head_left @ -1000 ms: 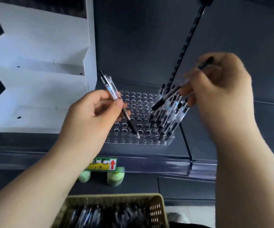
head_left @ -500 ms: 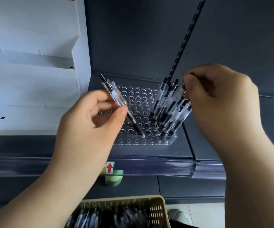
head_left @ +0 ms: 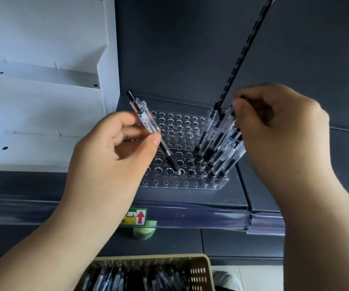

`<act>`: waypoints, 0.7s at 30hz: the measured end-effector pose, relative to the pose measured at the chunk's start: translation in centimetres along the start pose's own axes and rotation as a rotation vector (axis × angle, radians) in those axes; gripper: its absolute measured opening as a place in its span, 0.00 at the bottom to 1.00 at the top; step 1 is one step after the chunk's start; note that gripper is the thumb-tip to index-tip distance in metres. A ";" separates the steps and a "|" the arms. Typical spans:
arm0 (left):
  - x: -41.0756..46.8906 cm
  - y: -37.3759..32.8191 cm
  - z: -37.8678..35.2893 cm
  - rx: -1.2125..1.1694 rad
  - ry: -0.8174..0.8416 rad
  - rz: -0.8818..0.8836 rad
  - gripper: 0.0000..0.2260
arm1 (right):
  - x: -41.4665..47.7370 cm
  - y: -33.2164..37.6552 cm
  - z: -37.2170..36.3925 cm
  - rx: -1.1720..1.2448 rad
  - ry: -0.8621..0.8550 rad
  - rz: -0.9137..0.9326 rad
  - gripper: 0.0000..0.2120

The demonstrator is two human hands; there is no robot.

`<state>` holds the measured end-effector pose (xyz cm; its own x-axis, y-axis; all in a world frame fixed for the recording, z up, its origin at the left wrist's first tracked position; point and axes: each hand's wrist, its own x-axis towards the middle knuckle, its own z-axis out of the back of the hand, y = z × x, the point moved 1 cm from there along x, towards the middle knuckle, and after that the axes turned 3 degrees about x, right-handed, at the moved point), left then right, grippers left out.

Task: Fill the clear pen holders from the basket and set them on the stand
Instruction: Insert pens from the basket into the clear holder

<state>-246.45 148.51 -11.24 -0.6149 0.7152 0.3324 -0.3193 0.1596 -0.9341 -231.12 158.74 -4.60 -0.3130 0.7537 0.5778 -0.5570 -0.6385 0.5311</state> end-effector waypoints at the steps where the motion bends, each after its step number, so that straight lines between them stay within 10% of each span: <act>1: 0.0 0.0 -0.1 0.005 0.001 -0.003 0.07 | 0.0 -0.1 -0.1 0.002 0.000 0.003 0.05; 21: 0.8 0.2 -0.3 -0.022 0.023 -0.021 0.08 | -0.1 -0.3 -0.8 -0.141 0.048 0.057 0.07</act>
<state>-246.74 149.28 -11.18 -0.5915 0.7268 0.3491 -0.3162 0.1891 -0.9296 -231.52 158.97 -5.31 -0.3819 0.7257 0.5723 -0.6388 -0.6548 0.4040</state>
